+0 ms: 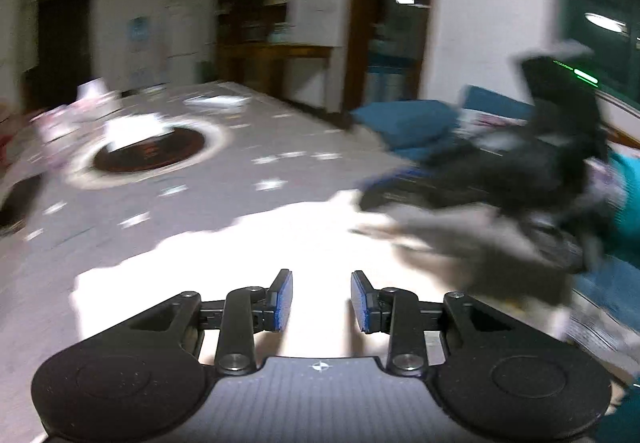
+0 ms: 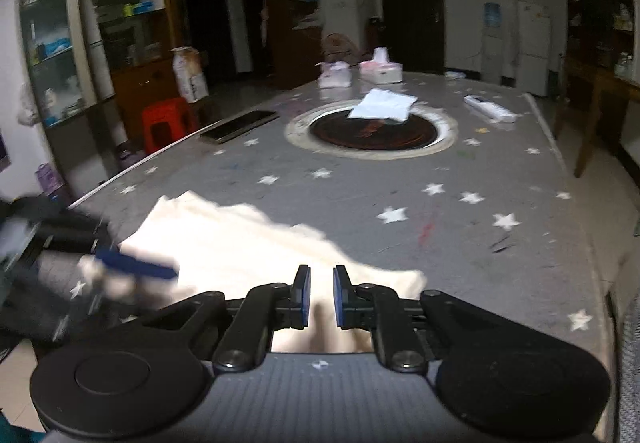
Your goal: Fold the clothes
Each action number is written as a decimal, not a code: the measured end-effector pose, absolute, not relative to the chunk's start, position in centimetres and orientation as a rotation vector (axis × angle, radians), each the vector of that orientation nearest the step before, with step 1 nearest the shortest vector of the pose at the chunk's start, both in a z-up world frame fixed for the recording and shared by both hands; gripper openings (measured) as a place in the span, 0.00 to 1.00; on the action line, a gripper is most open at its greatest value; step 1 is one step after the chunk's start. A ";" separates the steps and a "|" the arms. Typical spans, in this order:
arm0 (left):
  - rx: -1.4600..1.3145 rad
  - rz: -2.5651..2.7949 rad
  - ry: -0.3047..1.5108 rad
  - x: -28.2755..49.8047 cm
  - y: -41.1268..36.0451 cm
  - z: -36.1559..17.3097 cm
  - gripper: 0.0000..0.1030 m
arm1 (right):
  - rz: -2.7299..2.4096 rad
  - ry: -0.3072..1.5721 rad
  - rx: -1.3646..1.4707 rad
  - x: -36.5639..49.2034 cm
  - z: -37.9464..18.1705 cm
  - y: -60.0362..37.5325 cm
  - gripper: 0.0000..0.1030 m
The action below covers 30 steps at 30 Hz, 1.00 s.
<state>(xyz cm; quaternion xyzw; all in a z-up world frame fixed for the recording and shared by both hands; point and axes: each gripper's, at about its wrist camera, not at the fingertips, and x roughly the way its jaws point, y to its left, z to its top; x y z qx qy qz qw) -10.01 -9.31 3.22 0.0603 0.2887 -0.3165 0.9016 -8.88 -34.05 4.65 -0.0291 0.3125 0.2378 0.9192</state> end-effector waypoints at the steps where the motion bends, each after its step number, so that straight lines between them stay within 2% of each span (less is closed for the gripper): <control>1: 0.117 -0.615 0.610 -9.4 -8.6 3.1 0.34 | 0.497 0.651 -0.060 -8.9 4.3 -33.7 0.11; 9: 0.012 -0.458 0.685 -5.2 -3.9 2.3 0.33 | 0.494 0.707 -0.052 -8.7 2.6 -32.8 0.12; 12: 0.010 -0.442 0.668 -4.3 -4.3 2.8 0.33 | 0.489 0.697 -0.062 -8.4 3.2 -32.5 0.16; 19: 0.001 -0.386 0.699 -1.0 -4.7 1.9 0.33 | 0.471 0.680 -0.038 -6.0 3.4 -31.4 0.18; 26: -0.011 -0.374 0.686 -1.3 -4.4 1.9 0.34 | 0.433 0.714 -0.040 -4.4 2.0 -30.8 0.18; 28: -0.009 -0.371 0.670 -2.1 -4.3 2.3 0.34 | 0.427 0.685 -0.057 -5.3 2.7 -30.6 0.19; 30: -0.003 -0.380 0.639 -3.4 -4.4 2.7 0.40 | 0.449 0.659 -0.062 -6.4 3.2 -30.2 0.31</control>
